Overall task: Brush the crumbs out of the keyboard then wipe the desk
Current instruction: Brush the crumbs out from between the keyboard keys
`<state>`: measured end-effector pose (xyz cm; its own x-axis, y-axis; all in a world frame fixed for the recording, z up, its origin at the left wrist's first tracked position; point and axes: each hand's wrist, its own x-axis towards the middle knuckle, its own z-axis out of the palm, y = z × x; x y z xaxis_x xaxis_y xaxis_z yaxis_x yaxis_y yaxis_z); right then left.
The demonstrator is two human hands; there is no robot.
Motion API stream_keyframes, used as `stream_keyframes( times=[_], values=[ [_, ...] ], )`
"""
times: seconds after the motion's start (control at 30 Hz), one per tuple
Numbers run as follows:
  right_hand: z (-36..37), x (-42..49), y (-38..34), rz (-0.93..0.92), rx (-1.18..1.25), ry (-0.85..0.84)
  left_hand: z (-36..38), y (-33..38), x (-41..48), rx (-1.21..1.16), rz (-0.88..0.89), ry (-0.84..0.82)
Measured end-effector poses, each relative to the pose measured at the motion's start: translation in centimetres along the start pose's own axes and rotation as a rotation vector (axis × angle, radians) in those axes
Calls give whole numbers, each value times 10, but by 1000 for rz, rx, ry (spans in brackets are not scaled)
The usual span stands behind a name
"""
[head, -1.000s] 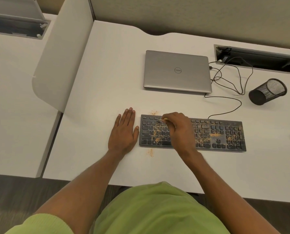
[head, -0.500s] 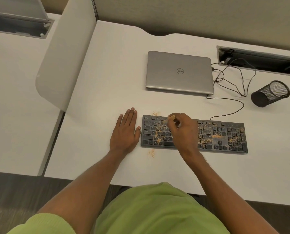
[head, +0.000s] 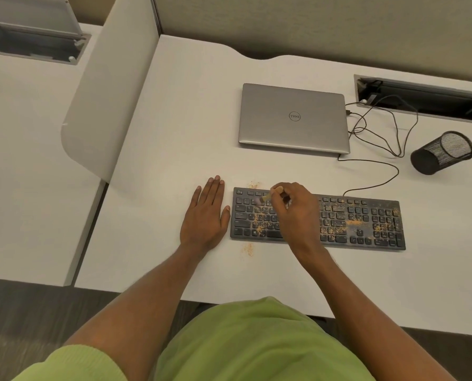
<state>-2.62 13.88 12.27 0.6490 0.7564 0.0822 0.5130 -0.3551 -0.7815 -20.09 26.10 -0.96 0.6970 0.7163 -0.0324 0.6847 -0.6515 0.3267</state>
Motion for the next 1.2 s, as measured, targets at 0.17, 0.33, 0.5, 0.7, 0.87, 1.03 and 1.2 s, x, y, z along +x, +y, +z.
stream_keyframes(
  times=[0.17,0.33,0.5,0.7,0.87,1.03,1.2],
  values=[
    [0,6,-5,-89,2,32,-1,0,0,-6,-1,-3],
    [8,15,-2,-161,-77,-66,-2,1,0,-6,-2,-8],
    [-1,18,7,-118,-229,-81,-2,1,0,-7,-1,-7],
    [-9,15,2,-95,-117,-46,0,0,0,-1,1,-4],
    [-2,15,2,-48,-56,-102,0,-1,0,0,6,-10],
    [-12,8,11,-5,-148,-21,0,0,0,-1,5,-3],
    [-13,4,9,66,-47,81,-1,0,0,-7,7,1]
  ],
)
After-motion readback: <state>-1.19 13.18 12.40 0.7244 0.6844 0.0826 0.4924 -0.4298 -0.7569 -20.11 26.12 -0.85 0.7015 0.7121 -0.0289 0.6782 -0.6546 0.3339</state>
